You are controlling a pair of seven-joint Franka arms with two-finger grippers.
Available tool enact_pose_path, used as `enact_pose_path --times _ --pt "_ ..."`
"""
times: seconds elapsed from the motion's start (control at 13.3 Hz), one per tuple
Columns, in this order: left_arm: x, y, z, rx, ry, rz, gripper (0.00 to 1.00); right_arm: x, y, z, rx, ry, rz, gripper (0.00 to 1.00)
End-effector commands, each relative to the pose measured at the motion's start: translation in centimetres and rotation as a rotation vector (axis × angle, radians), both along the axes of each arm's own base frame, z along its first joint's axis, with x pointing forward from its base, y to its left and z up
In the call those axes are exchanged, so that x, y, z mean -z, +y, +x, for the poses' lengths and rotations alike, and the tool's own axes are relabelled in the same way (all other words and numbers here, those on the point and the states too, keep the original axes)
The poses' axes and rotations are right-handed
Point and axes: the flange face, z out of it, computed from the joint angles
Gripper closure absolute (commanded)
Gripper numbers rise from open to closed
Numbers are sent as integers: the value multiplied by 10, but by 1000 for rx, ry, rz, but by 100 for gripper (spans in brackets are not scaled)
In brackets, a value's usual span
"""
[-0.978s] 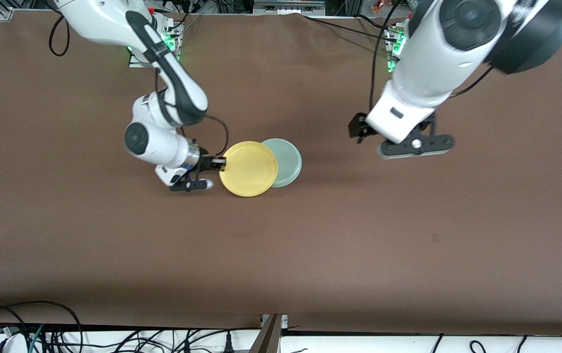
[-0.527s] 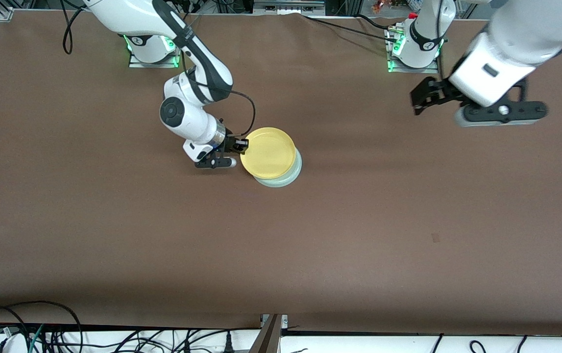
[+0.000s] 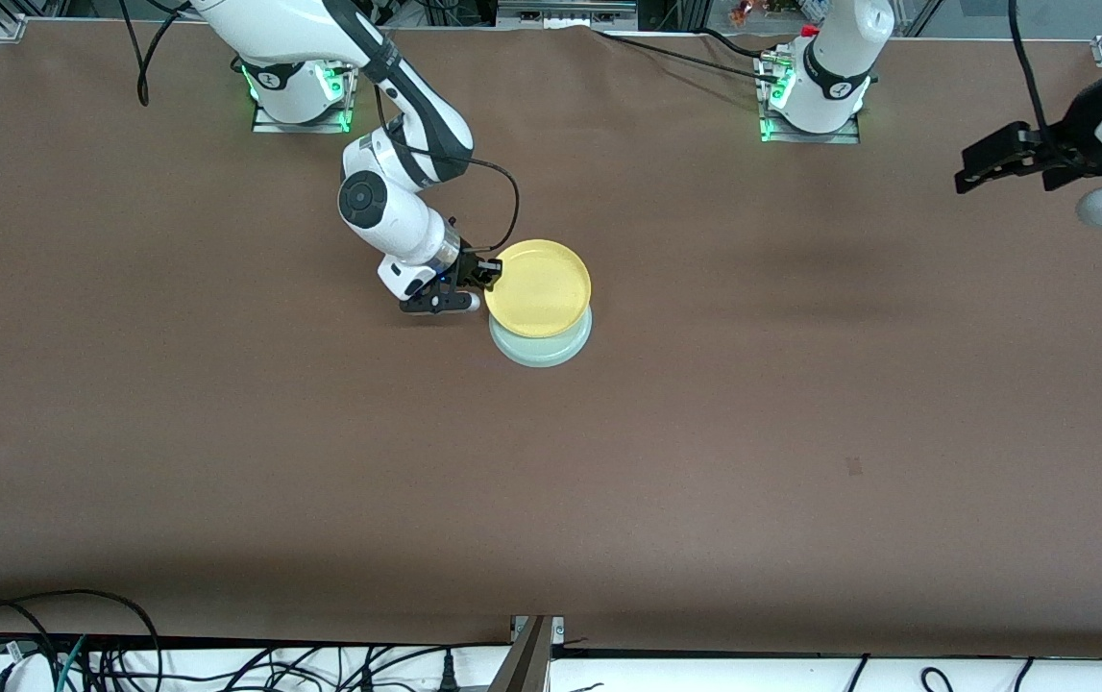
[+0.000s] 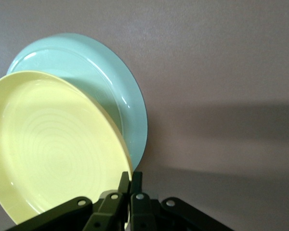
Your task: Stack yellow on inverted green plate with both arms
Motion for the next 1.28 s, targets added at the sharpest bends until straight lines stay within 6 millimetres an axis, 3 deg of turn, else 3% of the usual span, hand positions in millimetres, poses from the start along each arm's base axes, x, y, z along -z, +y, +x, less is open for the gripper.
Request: enact_pose_path --times 0.0,0.15,0.23,0.6,0.68,0.75,0.98,1.2 --pt "26 12 -26 23 -49 -3 0 10 1 -1 32 -25 11 100" --pt "38 15 -31 22 -59 10 0 11 3 1 35 -32 16 100" --pt "35 14 -30 25 -68 13 0 11 4 1 34 -33 17 100" --pt "36 14 -4 42 -124 85 0 11 3 2 35 -33 18 100" --pt "35 16 -1 39 -142 85 0 8 5 5 38 -38 23 59" --pt "35 16 -2 37 -142 82 0 6 5 6 38 -43 24 1" --pt "35 21 -2 78 -138 75 0 -25 5 32 45 -57 46 0" --pt "33 25 -2 80 -135 77 0 -87 -27 94 37 38 16 0"
